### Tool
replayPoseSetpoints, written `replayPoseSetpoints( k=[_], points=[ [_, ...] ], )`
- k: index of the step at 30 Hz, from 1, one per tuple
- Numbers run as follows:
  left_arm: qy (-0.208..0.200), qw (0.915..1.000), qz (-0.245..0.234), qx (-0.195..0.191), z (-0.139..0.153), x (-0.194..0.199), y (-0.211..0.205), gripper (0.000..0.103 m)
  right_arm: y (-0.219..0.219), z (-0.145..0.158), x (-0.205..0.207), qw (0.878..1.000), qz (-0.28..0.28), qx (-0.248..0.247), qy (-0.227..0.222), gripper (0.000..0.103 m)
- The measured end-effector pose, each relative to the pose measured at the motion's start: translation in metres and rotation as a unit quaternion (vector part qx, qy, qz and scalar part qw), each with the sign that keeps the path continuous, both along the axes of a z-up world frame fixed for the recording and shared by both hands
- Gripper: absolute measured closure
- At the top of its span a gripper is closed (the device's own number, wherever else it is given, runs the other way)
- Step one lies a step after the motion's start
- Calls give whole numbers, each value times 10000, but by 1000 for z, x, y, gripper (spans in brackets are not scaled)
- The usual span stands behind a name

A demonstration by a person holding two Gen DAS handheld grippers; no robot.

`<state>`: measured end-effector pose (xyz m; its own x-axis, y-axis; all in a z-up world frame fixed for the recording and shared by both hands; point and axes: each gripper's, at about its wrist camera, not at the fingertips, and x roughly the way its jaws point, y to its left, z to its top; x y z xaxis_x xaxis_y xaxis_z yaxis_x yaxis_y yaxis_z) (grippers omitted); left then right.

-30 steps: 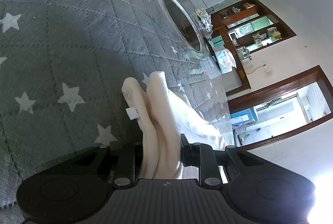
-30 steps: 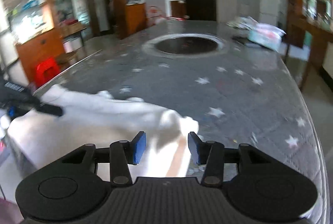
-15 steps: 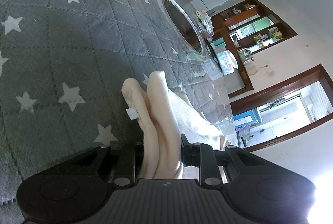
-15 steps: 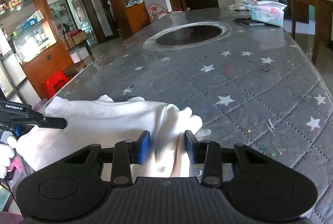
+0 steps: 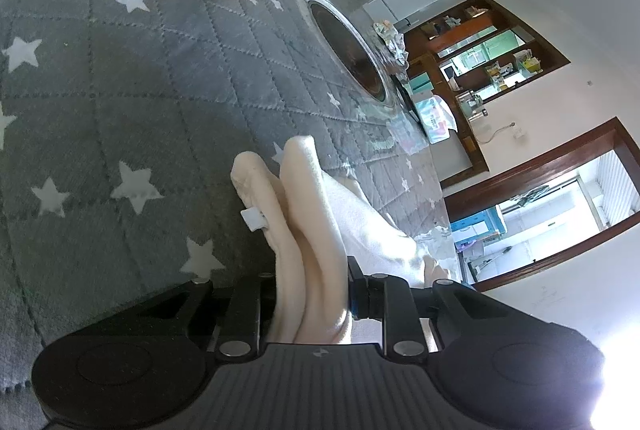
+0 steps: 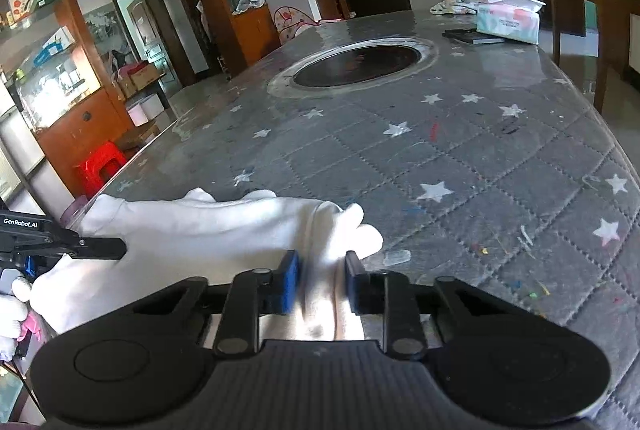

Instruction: Fold clothes

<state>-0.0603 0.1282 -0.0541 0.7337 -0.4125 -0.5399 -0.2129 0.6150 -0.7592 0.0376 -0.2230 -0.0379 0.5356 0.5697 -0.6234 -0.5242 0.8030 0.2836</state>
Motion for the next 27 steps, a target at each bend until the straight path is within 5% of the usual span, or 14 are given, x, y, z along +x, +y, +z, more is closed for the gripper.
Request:
replayPoseSetpoints(
  k=[10,15,27],
  points=[
    [6,9998,-25,183,4,2,-5,78,0,-2,2,9999,-120,70,4,78],
    [-2,9995,-20,331,7,3,-10,78,1,1,0,9999,-95,61,-85,89],
    [-53,9961,-216,857,22,8,-23,80,-8,23,-12,9983,-184,318,-443,91]
  ],
)
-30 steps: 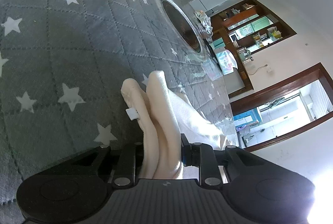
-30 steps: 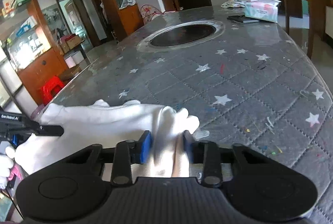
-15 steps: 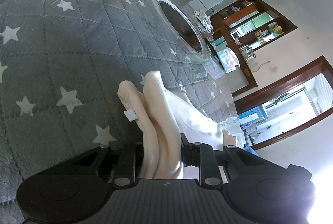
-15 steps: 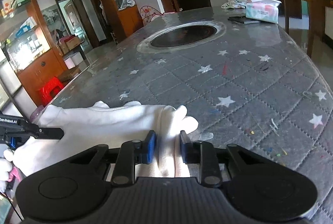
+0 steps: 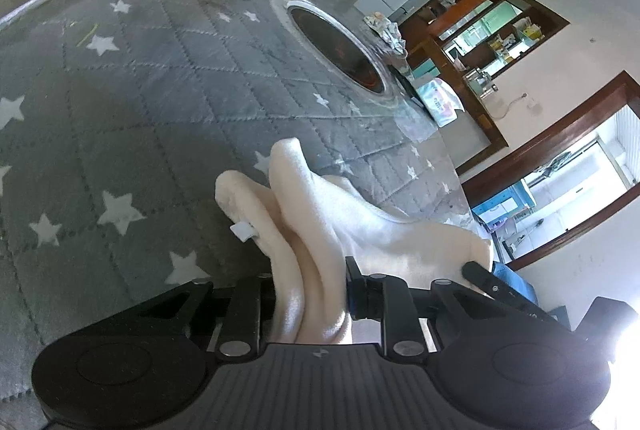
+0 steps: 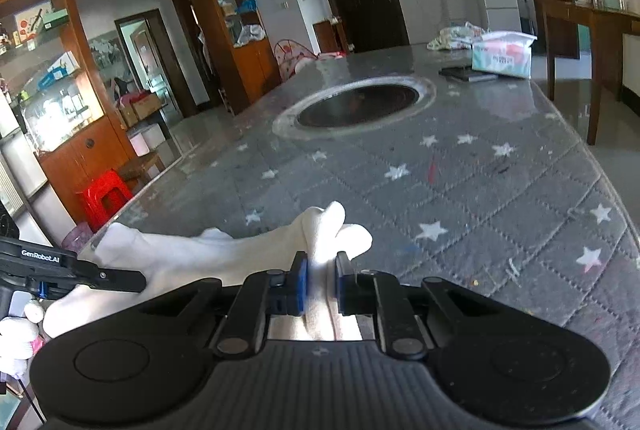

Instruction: Fold clothes

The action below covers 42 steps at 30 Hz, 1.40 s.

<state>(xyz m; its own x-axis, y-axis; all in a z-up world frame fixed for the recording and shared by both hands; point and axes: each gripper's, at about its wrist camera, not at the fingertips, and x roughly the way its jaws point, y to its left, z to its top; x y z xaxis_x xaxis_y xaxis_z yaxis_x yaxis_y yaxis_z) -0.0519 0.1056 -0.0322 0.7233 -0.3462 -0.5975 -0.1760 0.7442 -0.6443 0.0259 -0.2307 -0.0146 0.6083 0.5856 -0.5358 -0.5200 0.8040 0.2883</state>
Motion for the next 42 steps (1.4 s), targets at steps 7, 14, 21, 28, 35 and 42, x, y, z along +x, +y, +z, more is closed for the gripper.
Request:
replayPoseSetpoints(
  k=[7,14,21,28,35,42],
  points=[
    [-170,9994,-227,192,16,9,-13,81,-9,13,-6,9997,-103,108,-205,91],
    [-295,9979,-480,328,28,21,-26,81,-23,25,-14,9984,-326,228,-400,91],
    [-417,9950,-829,376,36,35,-40,81,-38,32,-26,9962,-631,185,-569,91],
    [-435,9916,-1141,436,40,53,-59,81,-56,34,-36,9928,-937,245,-700,91],
    [-474,9878,-1386,529,46,71,-79,81,-72,38,-32,9901,-1144,212,-789,91],
    [-487,9847,-1535,662,51,88,-97,81,-88,41,-27,9870,-1340,178,-872,91]
  ],
)
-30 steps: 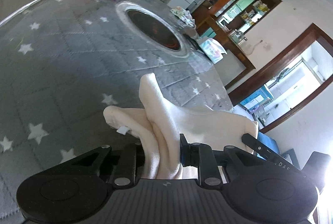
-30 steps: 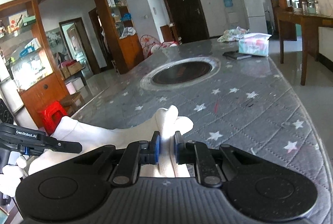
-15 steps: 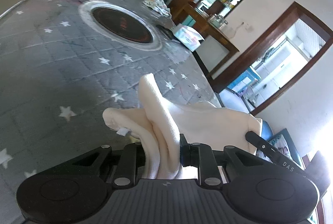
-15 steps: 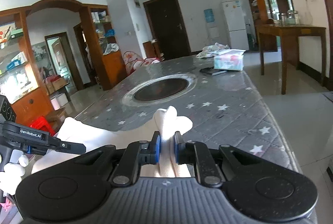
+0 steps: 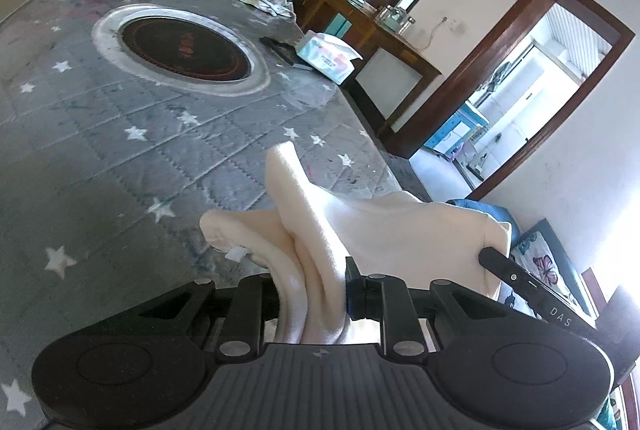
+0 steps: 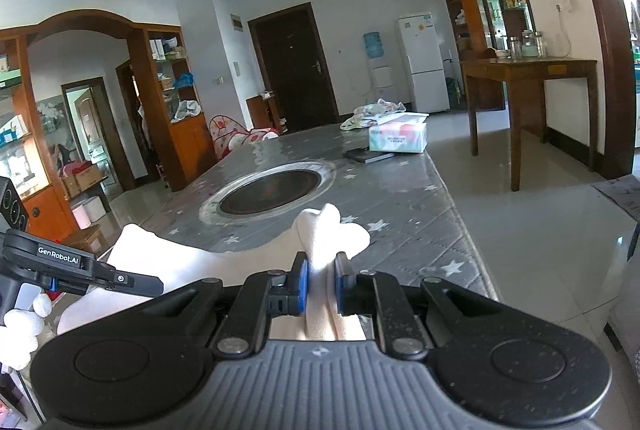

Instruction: Fold clothes

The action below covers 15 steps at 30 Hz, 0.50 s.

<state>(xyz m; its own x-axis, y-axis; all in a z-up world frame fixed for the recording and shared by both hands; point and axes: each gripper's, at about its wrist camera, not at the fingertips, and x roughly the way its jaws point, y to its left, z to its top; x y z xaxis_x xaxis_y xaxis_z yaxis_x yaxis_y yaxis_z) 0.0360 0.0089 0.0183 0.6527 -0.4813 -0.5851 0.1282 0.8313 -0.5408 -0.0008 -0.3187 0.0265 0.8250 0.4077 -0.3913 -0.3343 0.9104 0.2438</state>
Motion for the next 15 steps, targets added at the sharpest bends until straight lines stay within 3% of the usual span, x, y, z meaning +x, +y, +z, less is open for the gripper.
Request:
replayPoseSetpoints(
  k=[15],
  points=[
    [30,9996,-144,235,3,38,-24,81,-12,-1,32,9997,-214,-125,14,91]
  ],
)
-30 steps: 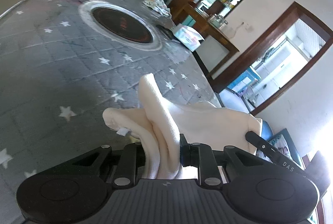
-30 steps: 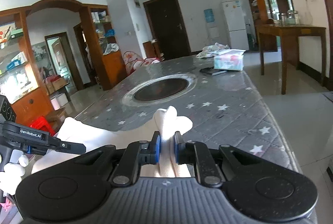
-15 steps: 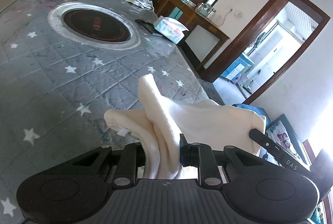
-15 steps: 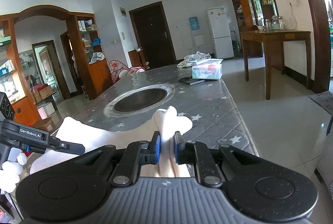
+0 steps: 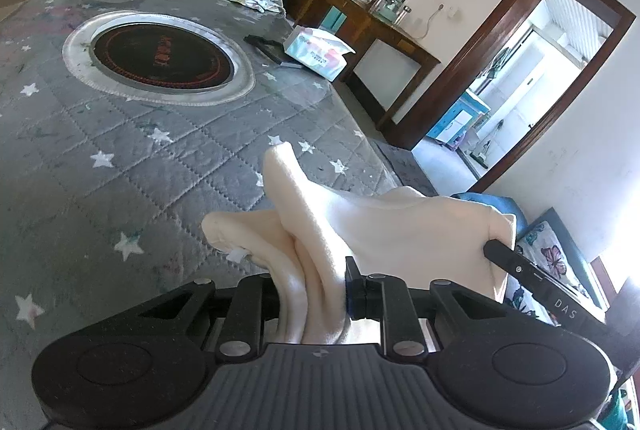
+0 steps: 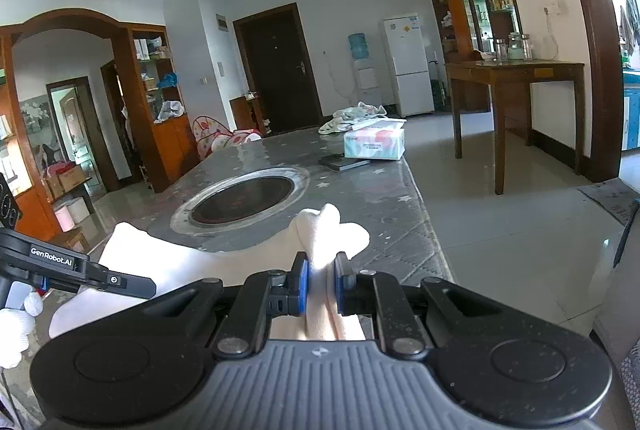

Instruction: Fold clothes

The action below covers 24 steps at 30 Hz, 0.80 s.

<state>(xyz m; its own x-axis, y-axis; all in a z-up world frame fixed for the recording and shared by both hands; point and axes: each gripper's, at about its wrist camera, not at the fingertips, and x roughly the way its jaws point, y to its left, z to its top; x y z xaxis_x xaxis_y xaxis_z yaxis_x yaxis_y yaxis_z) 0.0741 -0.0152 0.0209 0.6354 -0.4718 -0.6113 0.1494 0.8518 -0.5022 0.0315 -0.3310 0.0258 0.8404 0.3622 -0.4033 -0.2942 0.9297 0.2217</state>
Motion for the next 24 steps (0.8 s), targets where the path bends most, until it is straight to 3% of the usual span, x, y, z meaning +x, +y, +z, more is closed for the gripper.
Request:
replayPoseSetpoints(
  k=[24],
  points=[
    [196,9992,-86,347,-18,42,-20,80,-7,-14,49,9994,-107,-265,205,91]
  ],
)
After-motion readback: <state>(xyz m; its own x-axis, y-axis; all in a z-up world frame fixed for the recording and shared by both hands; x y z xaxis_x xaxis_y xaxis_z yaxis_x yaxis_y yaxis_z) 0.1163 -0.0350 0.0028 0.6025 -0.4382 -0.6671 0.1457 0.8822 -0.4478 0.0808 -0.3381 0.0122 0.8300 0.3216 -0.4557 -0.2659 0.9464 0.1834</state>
